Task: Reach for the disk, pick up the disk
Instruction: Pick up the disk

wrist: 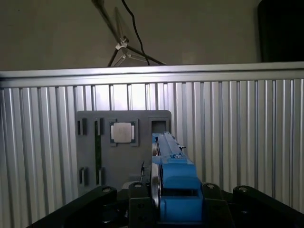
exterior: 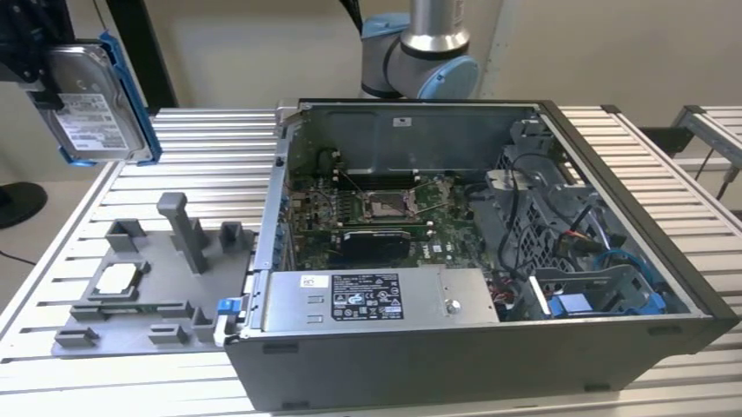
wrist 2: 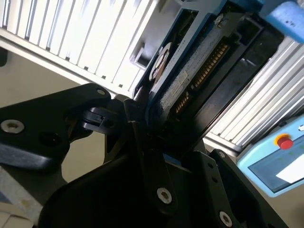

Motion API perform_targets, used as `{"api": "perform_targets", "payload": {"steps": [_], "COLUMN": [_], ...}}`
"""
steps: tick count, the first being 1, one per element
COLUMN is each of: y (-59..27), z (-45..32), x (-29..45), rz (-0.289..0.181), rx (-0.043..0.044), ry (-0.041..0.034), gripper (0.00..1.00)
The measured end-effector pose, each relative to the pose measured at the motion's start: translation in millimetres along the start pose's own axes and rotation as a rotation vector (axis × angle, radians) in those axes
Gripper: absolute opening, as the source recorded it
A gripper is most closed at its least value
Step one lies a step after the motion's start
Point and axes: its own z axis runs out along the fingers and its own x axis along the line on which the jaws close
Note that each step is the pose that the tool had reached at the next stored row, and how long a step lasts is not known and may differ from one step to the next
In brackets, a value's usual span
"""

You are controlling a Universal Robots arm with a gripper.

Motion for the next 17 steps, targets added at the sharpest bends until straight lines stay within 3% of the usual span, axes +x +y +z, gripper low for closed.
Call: {"api": "perform_targets", "payload": {"steps": [17], "y": [0.6], "z": [-32.2], "x": [-0.4], "rz": [0.0], "rx": [0.0], "ry": [0.0], "gripper": [0.0]}}
